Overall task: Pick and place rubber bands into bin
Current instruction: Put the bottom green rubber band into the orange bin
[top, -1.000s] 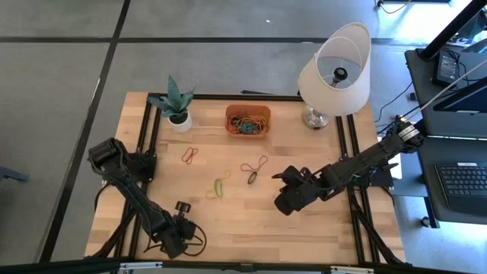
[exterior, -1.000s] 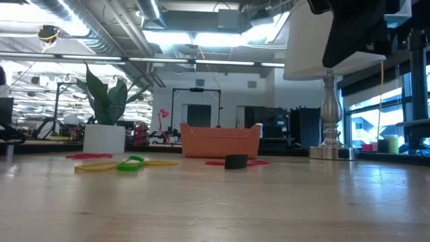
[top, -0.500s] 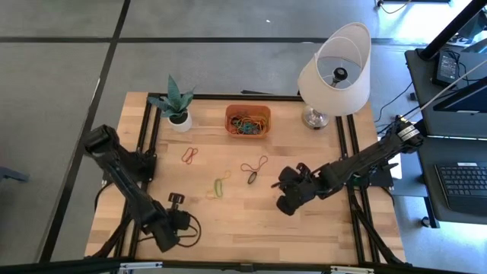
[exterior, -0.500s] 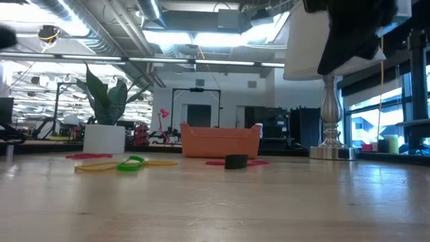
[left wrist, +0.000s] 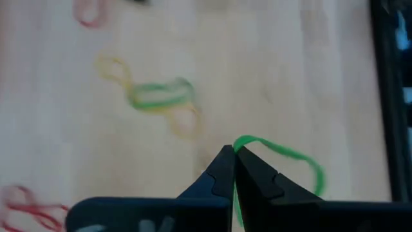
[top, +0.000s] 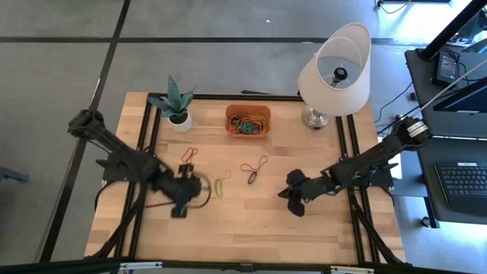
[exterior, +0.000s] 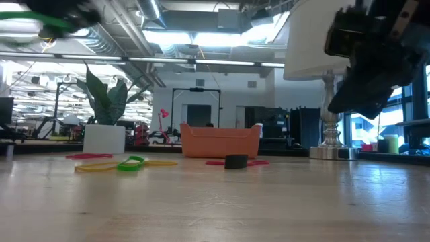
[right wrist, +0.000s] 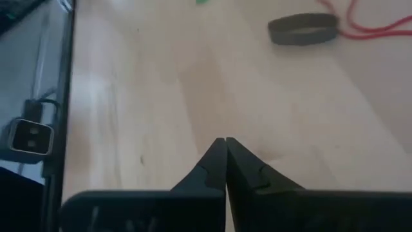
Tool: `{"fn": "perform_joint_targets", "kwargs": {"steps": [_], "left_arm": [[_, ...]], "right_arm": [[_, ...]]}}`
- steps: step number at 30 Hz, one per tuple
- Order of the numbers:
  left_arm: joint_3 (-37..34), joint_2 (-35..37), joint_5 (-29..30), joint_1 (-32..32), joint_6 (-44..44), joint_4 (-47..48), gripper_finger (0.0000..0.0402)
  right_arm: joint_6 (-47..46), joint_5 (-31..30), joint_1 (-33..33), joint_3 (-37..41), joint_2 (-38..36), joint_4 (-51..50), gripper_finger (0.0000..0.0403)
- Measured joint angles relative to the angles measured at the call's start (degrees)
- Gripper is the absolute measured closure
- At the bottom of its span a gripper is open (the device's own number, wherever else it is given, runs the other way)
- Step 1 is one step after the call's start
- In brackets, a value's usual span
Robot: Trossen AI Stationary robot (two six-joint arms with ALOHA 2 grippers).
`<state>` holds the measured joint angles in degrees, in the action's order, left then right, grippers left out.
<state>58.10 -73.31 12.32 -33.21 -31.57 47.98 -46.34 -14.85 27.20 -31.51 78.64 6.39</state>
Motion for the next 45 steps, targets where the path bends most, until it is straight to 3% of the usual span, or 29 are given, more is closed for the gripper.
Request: {"fn": "perform_joint_targets", "kwargs": {"steps": [10,13,20,26,32,41,45], "left_arm": [[13.4,-5.2,-5.8,27.2,24.0,-0.3,0.0399],[18.5,-9.8,-10.2,35.2,28.3,-0.1,0.0399],[33.0,-24.1,-11.6,47.4,36.2,-0.2,0.04],[43.4,-36.8,-13.4,53.7,40.3,-0.4,0.04],[47.0,-46.9,-13.4,58.0,40.0,-1.6,0.0399],[47.0,-54.1,-11.5,60.4,34.8,-1.5,0.0395],[47.1,-54.4,-11.5,60.4,34.2,-1.6,0.0371]], "right_arm": [[6.9,1.7,-5.3,17.5,-23.4,5.5,0.0402],[10.4,4.5,-9.3,22.4,-30.5,9.7,0.0402],[18.4,15.1,-19.6,27.4,-40.4,10.5,0.0403],[24.2,23.4,-26.2,27.4,-41.4,10.2,0.0403],[27.2,29.9,-31.0,27.4,-41.3,8.4,0.0403],[28.0,36.3,-35.3,27.4,-41.3,7.4,0.0403],[28.5,38.2,-36.7,27.4,-41.3,7.4,0.0403]]}}
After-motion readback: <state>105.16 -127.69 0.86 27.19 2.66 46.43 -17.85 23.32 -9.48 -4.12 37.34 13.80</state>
